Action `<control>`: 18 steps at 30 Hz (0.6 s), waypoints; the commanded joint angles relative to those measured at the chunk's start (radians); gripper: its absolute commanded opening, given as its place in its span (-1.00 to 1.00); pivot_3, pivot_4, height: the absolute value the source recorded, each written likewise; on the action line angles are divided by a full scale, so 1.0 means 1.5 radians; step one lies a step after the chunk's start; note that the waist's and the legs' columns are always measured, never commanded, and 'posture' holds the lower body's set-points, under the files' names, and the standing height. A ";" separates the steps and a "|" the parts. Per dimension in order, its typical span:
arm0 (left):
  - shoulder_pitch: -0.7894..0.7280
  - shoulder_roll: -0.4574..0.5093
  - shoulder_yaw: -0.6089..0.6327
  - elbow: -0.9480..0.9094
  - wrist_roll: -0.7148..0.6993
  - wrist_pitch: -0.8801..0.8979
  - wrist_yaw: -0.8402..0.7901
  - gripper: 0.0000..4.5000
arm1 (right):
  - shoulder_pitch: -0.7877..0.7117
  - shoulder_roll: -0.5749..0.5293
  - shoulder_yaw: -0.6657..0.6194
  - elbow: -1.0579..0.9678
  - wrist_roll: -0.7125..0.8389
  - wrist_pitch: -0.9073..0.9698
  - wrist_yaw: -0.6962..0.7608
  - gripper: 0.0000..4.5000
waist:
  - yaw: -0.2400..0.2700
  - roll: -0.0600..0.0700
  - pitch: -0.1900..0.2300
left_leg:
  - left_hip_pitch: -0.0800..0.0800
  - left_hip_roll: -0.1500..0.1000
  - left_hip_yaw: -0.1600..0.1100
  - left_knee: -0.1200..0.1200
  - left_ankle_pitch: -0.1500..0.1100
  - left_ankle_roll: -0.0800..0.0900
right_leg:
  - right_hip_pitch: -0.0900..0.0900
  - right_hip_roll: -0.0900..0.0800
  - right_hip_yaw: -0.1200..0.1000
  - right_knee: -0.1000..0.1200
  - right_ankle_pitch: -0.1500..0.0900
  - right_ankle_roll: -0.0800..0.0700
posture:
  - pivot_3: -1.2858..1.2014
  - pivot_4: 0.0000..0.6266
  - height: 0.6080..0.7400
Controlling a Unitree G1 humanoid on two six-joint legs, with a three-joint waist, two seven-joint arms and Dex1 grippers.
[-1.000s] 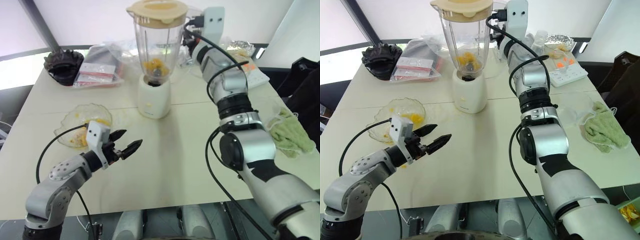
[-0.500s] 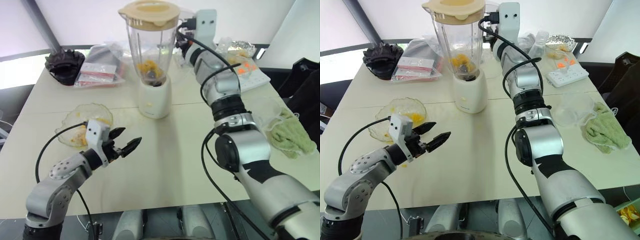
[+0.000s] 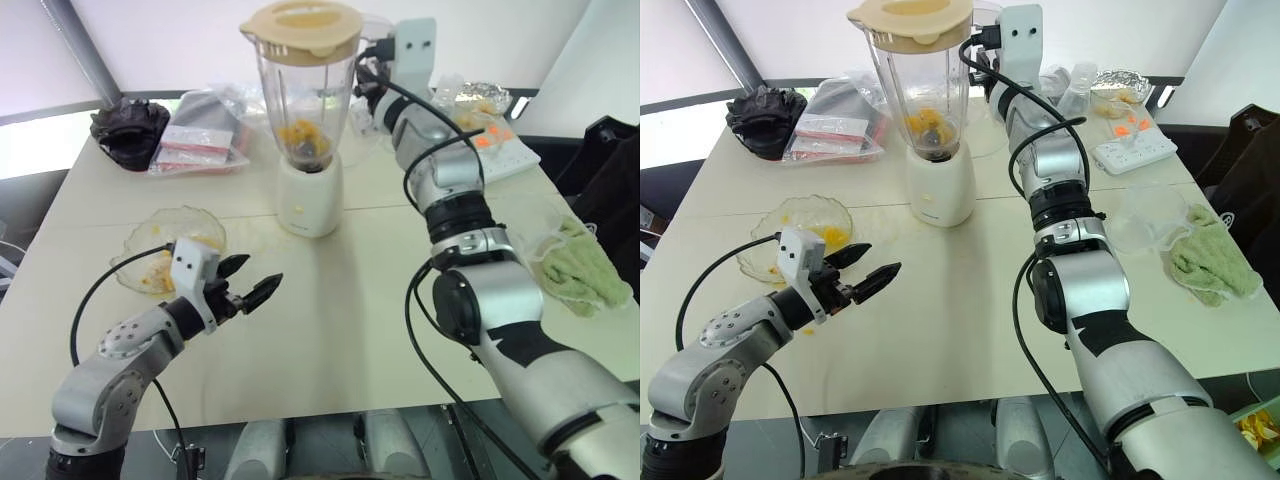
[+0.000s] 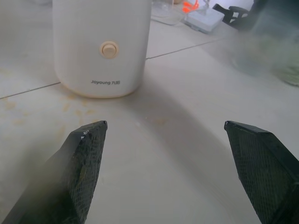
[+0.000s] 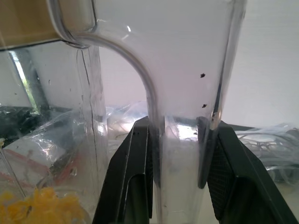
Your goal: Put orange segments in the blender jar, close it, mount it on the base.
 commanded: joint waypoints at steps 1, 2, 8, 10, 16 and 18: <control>-0.012 0.007 -0.005 -0.006 0.004 -0.015 -0.001 0.85 | 0.003 -0.006 0.005 -0.053 -0.004 0.006 0.000 -0.60 | 0.000 0.000 0.000 | 0.000 0.000 0.000 0.000 0.000 0.000 | 0.000 0.000 0.000 0.000 0.000 0.000 | 0.03 -0.52 1.00; -0.015 0.007 -0.006 -0.005 0.005 -0.015 -0.002 0.85 | 0.010 -0.005 0.005 -0.066 -0.003 0.013 0.000 -0.60 | 0.000 0.000 0.000 | 0.000 0.000 0.000 0.000 0.000 0.000 | 0.000 0.000 0.000 0.000 0.000 0.000 | 0.03 -0.52 1.00; -0.028 0.010 -0.012 0.005 0.008 -0.015 -0.007 0.85 | 0.039 -0.003 0.007 -0.115 -0.001 0.042 -0.006 -0.60 | 0.002 0.000 0.000 | 0.000 0.000 0.000 0.000 0.000 0.000 | 0.000 0.000 0.000 0.001 0.000 0.000 | 0.03 -0.52 1.00; -0.031 0.011 -0.013 0.007 0.008 -0.015 -0.008 0.85 | 0.045 -0.003 0.006 -0.124 0.000 0.047 -0.009 -0.60 | 0.001 0.000 0.000 | 0.000 0.000 0.000 0.000 0.000 0.000 | 0.000 0.000 0.000 0.001 0.000 0.000 | 0.03 -0.52 1.00; -0.036 0.015 -0.017 0.014 0.010 -0.014 -0.013 0.85 | 0.068 0.010 0.007 -0.140 0.002 0.056 -0.020 -0.60 | 0.001 0.000 0.000 | 0.000 0.000 0.000 0.000 0.000 0.000 | 0.000 0.000 0.000 0.001 0.000 0.000 | 0.03 -0.52 1.00; -0.037 0.015 -0.019 0.014 0.012 -0.014 -0.014 0.85 | 0.077 0.012 0.009 -0.149 0.004 0.062 -0.016 -0.60 | 0.002 0.000 0.000 | 0.000 0.000 0.000 0.000 0.000 0.000 | 0.000 0.000 0.000 0.001 0.000 0.000 | 0.03 -0.52 1.00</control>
